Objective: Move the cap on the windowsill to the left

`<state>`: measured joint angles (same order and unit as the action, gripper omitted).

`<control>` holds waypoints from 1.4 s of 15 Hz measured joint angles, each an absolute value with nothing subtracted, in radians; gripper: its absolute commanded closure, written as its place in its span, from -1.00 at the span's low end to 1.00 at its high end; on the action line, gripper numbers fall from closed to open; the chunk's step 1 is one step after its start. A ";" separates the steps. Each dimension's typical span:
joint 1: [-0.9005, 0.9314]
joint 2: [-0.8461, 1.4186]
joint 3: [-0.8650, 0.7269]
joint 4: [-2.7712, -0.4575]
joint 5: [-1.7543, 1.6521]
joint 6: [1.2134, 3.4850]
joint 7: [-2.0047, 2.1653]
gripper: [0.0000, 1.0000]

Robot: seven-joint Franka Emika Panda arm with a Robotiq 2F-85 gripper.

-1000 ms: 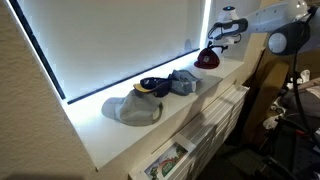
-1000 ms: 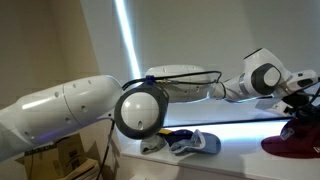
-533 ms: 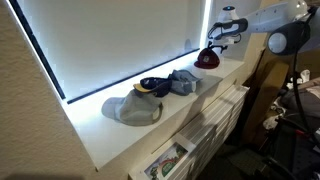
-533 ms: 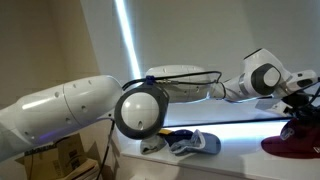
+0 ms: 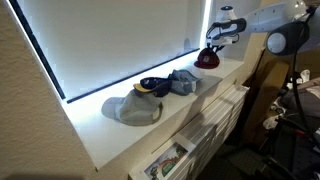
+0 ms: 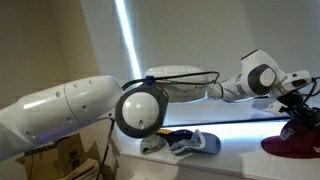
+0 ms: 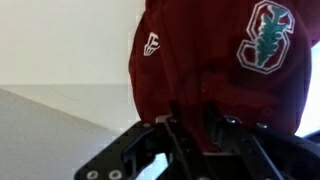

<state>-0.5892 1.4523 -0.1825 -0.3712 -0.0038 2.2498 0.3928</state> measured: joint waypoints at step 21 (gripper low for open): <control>-0.499 1.294 -0.019 -0.341 0.044 2.516 -0.051 0.98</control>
